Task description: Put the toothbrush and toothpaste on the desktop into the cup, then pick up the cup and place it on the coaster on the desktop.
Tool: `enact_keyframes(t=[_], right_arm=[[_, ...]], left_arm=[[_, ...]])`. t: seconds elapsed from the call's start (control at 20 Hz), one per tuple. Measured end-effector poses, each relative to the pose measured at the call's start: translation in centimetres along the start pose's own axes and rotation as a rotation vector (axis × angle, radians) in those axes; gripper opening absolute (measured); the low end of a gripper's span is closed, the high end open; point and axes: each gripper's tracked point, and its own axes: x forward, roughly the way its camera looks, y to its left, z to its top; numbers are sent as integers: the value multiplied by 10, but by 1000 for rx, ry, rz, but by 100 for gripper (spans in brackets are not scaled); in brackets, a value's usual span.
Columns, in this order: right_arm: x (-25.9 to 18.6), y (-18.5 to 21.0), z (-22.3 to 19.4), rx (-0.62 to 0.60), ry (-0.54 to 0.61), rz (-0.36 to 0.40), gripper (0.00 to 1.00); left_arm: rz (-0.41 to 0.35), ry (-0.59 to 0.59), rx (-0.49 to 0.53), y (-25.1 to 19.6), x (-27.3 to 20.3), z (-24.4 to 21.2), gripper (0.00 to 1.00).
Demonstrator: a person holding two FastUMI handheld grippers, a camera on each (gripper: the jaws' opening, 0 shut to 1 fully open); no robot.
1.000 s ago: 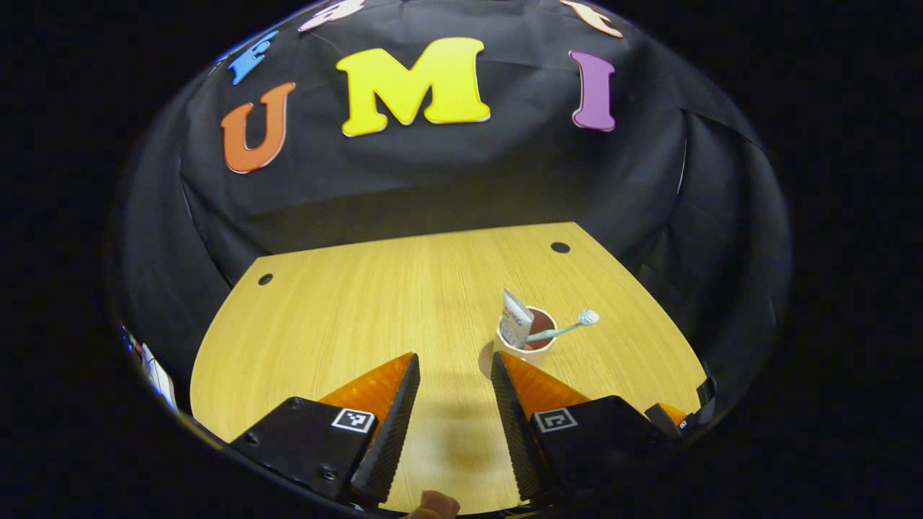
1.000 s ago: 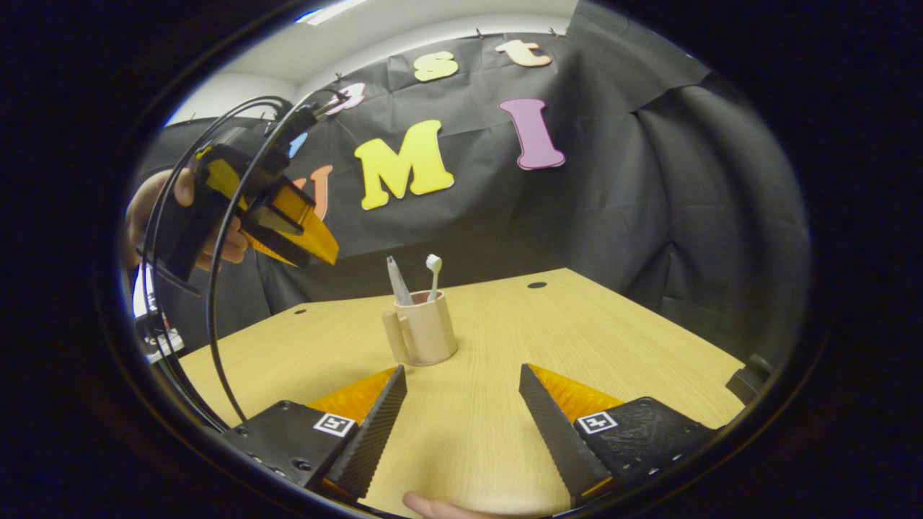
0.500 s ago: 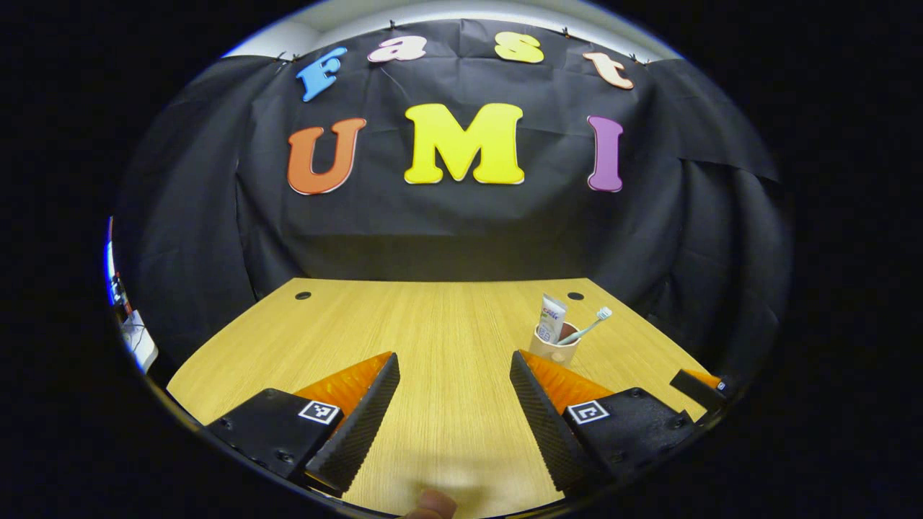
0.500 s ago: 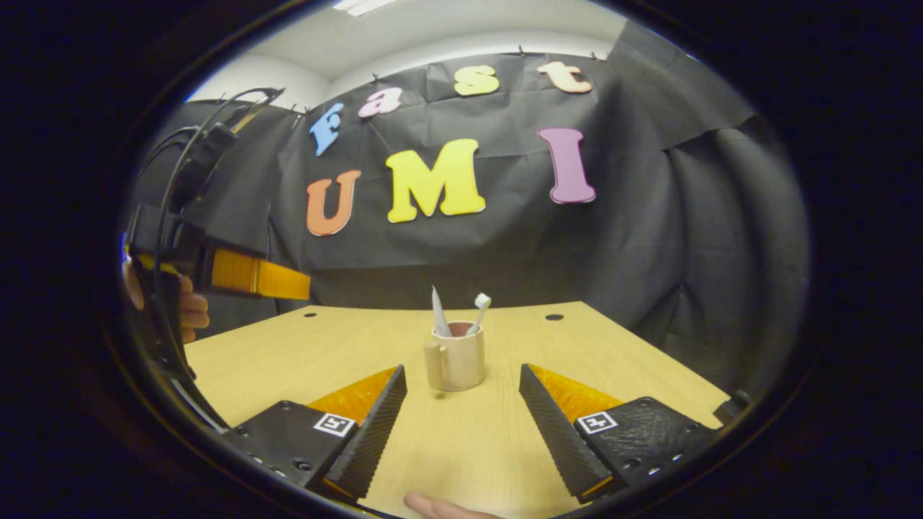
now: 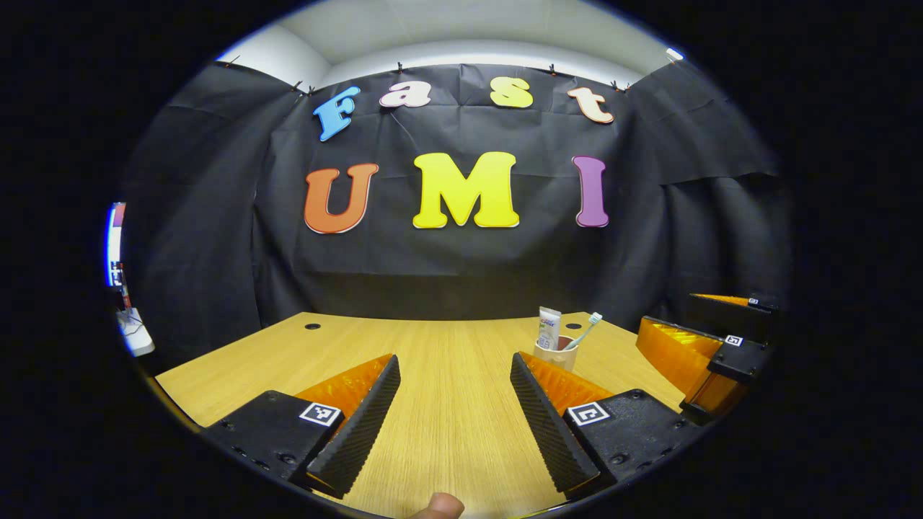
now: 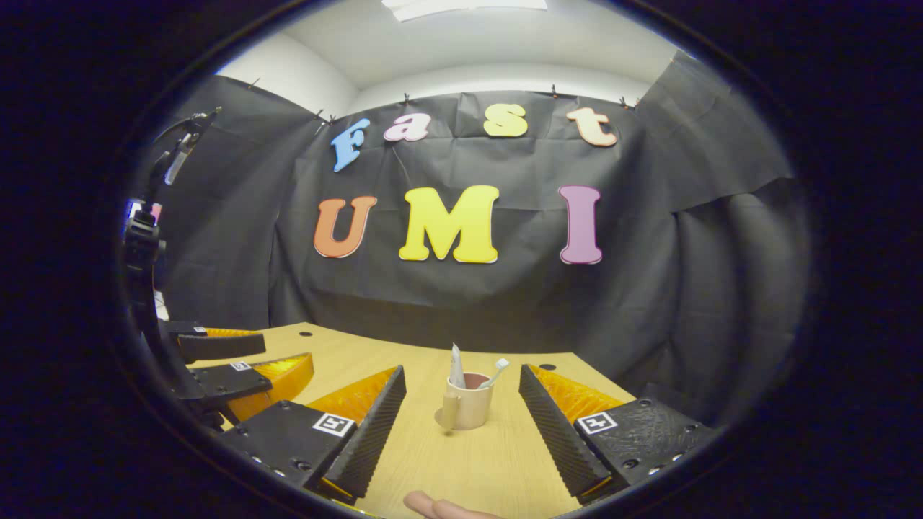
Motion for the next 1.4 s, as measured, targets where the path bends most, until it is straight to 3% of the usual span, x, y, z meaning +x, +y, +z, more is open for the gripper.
enact_keyframes(t=[0.2, 0.5, 1.4], right_arm=[[-6, 16, 2, -6, 1, 14, 94], [0, 19, 1, 26, 28, 20, 94], [6, 14, -6, -18, 48, 16, 96]], left_arm=[[50, -35, 50, 18, -10, 13, 98], [62, -63, 42, 27, -15, 23, 98], [49, -49, 31, 37, -10, 17, 98]])
